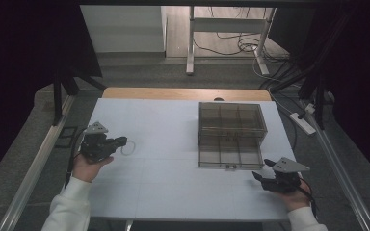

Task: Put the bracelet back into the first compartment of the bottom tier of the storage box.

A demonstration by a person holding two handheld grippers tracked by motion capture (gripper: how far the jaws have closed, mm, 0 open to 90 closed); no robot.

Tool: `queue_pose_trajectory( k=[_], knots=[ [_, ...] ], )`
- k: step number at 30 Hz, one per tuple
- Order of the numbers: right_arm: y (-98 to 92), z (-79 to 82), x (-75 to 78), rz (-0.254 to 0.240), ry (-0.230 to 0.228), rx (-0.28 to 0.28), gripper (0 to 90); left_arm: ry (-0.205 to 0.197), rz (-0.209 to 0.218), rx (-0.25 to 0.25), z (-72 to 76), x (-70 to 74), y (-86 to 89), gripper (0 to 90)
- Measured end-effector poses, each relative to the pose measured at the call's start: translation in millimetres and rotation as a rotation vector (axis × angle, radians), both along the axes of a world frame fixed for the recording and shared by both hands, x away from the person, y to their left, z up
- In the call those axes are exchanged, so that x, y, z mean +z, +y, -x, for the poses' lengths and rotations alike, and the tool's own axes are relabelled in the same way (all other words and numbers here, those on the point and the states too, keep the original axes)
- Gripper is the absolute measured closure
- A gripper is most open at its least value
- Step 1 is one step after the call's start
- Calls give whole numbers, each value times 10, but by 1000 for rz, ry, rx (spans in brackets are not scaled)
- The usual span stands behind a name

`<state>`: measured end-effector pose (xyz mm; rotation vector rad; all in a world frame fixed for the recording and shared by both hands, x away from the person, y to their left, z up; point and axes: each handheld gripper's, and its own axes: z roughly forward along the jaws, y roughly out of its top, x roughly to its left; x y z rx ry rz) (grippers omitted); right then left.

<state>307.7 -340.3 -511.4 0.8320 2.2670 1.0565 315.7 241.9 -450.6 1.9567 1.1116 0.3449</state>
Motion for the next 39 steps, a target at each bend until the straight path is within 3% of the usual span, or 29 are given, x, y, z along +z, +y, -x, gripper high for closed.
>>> queue_pose_trajectory(
  k=[39],
  knots=[
    [3, -5, -4, 0, 2, -1, 321, -24, 18, -98, -134, 99, -461, 872]
  ],
)
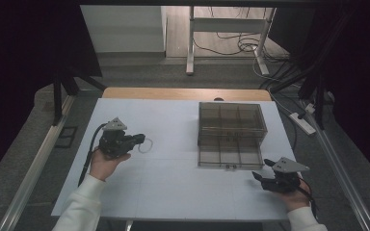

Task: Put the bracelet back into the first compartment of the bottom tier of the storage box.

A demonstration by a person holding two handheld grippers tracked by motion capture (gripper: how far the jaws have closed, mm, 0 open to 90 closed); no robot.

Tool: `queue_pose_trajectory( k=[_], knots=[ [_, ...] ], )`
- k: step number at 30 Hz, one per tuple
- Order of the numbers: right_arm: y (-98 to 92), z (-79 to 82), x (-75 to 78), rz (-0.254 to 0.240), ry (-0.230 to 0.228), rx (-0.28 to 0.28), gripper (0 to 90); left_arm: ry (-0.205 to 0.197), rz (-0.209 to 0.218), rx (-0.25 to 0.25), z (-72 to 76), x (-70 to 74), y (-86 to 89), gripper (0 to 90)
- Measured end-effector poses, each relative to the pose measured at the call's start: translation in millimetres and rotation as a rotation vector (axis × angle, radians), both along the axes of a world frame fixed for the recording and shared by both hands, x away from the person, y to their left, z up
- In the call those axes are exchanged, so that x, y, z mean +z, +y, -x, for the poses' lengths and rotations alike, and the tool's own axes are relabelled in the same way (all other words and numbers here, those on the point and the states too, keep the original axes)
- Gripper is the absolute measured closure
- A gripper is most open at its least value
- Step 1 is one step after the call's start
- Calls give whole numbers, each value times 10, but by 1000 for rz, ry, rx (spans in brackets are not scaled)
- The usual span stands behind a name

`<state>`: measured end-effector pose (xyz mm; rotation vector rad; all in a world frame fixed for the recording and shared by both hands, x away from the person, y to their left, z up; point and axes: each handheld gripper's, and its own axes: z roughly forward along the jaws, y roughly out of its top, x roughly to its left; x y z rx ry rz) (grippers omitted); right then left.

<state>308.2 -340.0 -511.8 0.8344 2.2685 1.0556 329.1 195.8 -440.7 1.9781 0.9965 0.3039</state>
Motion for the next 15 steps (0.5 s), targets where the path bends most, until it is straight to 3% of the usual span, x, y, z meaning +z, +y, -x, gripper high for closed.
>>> queue_pose_trajectory(
  k=[15],
  knots=[
    [2, 2, -1, -2, -2, -1, 320, -17, 6, -28, -47, 53, -208, 872]
  ],
)
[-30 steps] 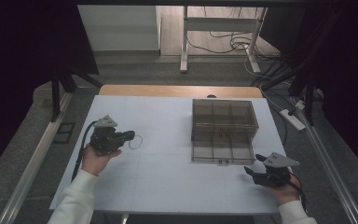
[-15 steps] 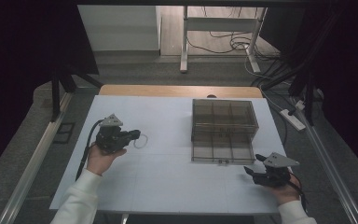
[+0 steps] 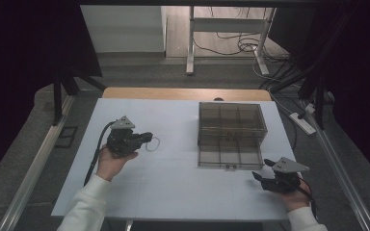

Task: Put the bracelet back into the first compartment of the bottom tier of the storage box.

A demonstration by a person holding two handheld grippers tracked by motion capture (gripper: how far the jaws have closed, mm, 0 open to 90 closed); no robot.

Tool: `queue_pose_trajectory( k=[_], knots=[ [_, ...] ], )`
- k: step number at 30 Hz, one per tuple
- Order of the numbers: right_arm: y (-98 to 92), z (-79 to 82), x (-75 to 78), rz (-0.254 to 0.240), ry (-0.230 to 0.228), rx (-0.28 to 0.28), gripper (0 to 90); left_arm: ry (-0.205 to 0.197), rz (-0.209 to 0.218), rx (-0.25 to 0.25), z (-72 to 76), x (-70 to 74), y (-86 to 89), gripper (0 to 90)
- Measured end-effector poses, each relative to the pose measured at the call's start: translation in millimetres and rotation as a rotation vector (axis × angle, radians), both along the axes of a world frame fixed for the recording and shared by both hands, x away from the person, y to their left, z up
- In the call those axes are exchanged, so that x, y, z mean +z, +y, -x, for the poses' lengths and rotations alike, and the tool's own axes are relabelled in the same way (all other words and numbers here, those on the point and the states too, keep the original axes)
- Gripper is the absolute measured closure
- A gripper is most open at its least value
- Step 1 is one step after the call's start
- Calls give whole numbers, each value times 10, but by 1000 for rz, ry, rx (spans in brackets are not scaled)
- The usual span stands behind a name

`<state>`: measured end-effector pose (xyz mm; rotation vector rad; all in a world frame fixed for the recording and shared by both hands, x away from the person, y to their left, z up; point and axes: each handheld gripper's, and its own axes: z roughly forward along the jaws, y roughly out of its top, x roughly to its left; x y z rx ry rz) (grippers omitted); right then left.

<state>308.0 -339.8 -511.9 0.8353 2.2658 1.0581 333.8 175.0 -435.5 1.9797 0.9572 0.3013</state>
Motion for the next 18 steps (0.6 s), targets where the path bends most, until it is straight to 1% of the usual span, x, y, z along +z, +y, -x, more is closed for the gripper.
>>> queue_pose_trajectory(
  k=[11, 18],
  knots=[
    [-8, 8, -1, 4, 2, -4, 319, -1, -6, -36, -47, 10, -169, 872],
    [-14, 14, -2, 5, 2, -6, 319, -2, -8, -46, -71, -1, -247, 872]
  ],
)
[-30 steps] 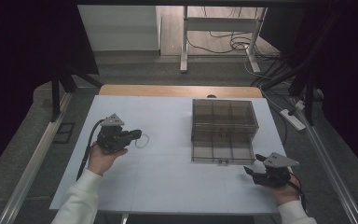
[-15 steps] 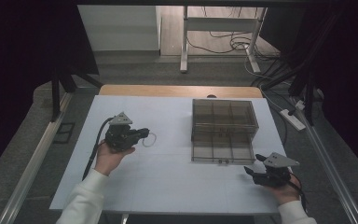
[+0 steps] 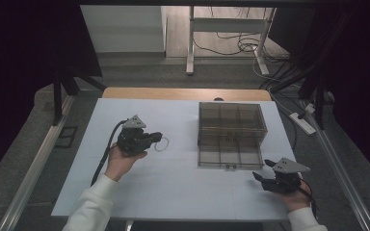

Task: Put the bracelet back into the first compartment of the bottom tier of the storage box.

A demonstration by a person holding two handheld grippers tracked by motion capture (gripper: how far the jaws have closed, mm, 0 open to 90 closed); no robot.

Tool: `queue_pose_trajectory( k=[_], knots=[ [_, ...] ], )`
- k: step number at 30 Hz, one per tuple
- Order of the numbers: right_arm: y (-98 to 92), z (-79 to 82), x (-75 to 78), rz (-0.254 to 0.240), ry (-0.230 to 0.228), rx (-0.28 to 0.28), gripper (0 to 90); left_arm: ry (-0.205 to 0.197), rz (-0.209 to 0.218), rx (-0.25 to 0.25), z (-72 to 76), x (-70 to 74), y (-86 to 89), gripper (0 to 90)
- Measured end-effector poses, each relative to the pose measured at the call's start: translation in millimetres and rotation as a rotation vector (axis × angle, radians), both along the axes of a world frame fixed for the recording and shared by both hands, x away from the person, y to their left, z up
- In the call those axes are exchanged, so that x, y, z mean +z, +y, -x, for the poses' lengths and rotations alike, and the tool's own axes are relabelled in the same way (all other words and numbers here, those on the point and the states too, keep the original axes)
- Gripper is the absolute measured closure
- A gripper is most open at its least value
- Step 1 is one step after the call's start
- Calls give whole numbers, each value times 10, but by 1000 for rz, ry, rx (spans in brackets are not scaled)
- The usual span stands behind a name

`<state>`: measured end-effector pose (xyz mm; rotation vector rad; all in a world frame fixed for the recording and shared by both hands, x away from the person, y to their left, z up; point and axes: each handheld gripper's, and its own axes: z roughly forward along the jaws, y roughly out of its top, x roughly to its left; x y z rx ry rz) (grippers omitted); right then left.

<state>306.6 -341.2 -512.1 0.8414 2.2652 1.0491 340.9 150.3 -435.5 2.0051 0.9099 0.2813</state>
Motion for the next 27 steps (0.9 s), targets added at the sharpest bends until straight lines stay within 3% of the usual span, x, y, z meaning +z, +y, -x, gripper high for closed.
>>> queue_pose_trajectory(
  k=[27],
  knots=[
    [-4, 3, -1, -4, -3, -1, 319, 3, 15, -62, -90, 16, -329, 872]
  ],
)
